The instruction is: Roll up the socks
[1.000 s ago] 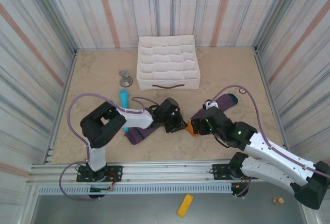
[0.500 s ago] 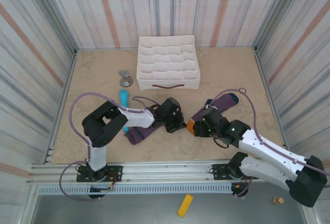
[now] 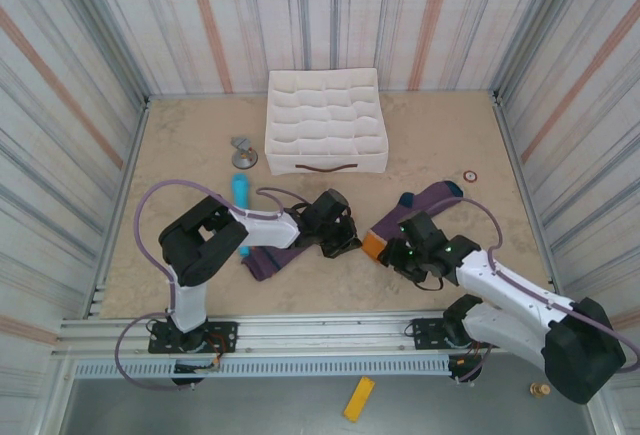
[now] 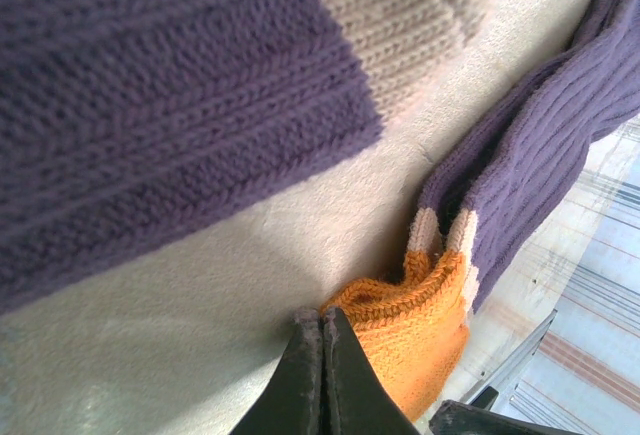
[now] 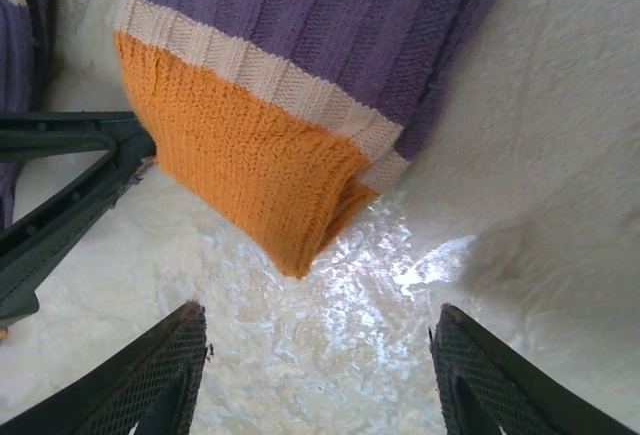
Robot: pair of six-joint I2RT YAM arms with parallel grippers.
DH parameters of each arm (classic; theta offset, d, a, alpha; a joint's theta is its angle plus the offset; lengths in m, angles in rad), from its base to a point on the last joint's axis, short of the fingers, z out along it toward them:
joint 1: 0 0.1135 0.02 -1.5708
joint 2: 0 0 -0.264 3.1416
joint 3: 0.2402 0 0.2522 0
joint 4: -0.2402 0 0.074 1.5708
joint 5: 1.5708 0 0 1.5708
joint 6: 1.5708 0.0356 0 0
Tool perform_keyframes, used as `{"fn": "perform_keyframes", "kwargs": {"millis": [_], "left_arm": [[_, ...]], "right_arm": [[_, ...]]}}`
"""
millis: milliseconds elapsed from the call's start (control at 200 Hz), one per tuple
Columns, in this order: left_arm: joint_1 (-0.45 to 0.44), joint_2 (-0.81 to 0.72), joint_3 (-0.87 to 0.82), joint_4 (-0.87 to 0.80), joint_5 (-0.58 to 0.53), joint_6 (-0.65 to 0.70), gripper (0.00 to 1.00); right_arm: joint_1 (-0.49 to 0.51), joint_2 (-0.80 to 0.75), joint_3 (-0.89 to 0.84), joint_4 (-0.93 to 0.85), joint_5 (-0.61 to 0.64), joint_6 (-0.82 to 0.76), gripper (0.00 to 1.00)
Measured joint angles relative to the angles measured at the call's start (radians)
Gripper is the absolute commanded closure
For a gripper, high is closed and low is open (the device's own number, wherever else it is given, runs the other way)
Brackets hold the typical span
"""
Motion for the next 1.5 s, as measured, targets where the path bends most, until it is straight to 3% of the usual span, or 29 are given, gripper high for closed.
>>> {"fn": "perform_keyframes", "kwargs": {"millis": [170, 847, 992, 1152, 1272, 1398, 1503], "left_arm": [[0.000, 0.000, -0.003, 0.008, 0.000, -0.004, 1.00], [0.000, 0.000, -0.009, 0.018, 0.000, -0.015, 1.00], [0.000, 0.000, -0.009, 0.018, 0.001, -0.019, 1.00], [0.000, 0.000, -0.010, 0.020, 0.001, -0.019, 1.00], [0.000, -0.001, -0.013, 0.029, 0.002, -0.018, 0.76], [0.000, -0.025, -0.018, 0.036, 0.000, -0.022, 0.51], [0.000, -0.045, -0.019, 0.022, -0.001, -0.018, 0.41]], "right_arm": [[0.000, 0.056, 0.000, 0.050, 0.001, 0.080, 0.47], [0.000, 0.144, -0.014, 0.169, 0.011, 0.195, 0.49], [0.000, 0.164, -0.013, 0.192, 0.011, 0.202, 0.61], [-0.016, 0.185, -0.018, 0.209, 0.003, 0.221, 0.82], [-0.042, 0.204, -0.019, 0.227, -0.016, 0.217, 0.95], [-0.056, 0.208, -0.020, 0.242, -0.026, 0.216, 0.99], [-0.061, 0.205, -0.021, 0.244, -0.030, 0.215, 1.00]]}}
